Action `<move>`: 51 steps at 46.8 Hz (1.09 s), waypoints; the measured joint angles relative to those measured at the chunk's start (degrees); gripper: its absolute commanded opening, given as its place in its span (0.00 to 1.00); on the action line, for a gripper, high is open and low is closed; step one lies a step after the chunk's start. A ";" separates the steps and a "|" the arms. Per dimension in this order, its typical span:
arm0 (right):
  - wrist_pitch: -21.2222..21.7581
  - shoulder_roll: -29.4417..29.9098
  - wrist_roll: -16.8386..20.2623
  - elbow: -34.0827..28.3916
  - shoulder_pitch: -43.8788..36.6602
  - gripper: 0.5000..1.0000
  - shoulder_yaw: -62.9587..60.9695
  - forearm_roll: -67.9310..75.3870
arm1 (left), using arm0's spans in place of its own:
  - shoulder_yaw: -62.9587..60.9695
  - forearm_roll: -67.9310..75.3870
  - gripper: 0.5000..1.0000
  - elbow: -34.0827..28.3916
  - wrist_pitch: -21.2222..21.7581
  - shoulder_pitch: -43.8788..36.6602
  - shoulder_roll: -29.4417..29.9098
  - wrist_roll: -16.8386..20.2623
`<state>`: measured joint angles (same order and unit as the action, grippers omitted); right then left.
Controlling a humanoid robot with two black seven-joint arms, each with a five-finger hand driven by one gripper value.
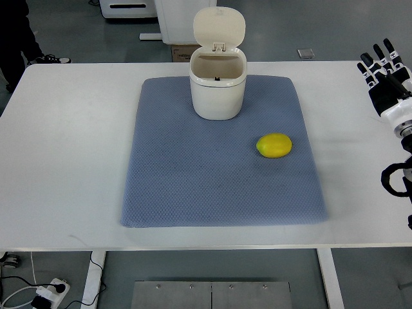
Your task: Put lemon in trash with right hand
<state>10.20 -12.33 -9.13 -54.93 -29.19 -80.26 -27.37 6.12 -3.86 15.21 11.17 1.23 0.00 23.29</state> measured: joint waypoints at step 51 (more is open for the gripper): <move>9.24 -4.76 1.14 -0.19 0.13 1.00 8.20 -17.27 | 0.04 0.00 1.00 0.00 -0.01 0.00 0.00 0.00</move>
<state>19.44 -17.09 -7.99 -55.12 -29.06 -72.06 -44.64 6.16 -3.86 15.21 11.16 1.23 0.00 23.29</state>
